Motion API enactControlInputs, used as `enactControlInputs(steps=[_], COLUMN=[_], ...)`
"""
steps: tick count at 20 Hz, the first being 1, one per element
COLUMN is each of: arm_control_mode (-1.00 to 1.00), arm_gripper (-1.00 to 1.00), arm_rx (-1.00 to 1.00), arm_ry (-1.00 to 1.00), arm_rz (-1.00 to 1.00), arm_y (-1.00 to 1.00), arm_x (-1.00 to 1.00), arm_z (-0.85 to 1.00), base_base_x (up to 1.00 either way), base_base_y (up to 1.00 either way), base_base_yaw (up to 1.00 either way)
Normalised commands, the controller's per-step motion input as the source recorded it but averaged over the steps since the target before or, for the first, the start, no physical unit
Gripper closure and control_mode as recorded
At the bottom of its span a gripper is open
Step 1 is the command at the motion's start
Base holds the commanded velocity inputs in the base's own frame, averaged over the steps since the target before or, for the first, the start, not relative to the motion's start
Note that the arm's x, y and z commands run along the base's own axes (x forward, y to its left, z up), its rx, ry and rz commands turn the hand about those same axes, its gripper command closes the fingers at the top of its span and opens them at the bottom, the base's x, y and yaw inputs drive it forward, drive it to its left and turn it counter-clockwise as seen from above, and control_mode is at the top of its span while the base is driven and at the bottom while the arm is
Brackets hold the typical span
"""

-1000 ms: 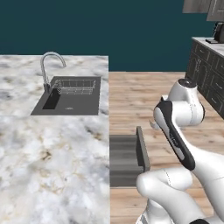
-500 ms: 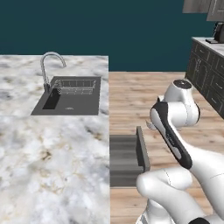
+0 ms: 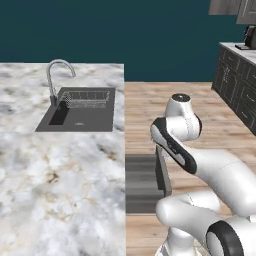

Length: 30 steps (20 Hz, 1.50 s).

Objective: Organize the utensils by type. Pick up the wooden spoons from the counter and place them in the open cabinet. Then pick up the metallic utensils from the counter and place them in the open drawer.

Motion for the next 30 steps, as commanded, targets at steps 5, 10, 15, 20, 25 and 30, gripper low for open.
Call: enactControlInputs(steps=[5, 10, 15, 20, 25, 30], arm_control_mode=[-1.00, -1.00, -1.00, -1.00, -1.00, -1.00], arm_gripper=[1.00, 1.00, 1.00, 1.00, 1.00, 1.00], arm_rx=[0.21, 0.20, 0.11, 0.08, 0.14, 0.18], arm_ry=[0.00, 0.00, -0.01, -0.01, 0.00, -0.01], arm_rz=[-0.62, -0.62, -0.56, -0.51, -0.41, -0.26], arm_y=[0.11, 0.11, 0.12, 0.01, 0.00, -0.05], arm_x=[0.53, 0.40, 0.36, 0.18, 0.04, 0.12], arm_z=[-0.44, -0.48, -0.41, -0.46, -0.47, -0.41], base_base_x=[0.00, 0.00, 0.00, 0.00, 0.00, 0.00], base_base_y=[0.00, 0.00, 0.00, 0.00, 0.00, 0.00], base_base_yaw=[0.00, 0.00, 0.00, 0.00, 0.00, 0.00])
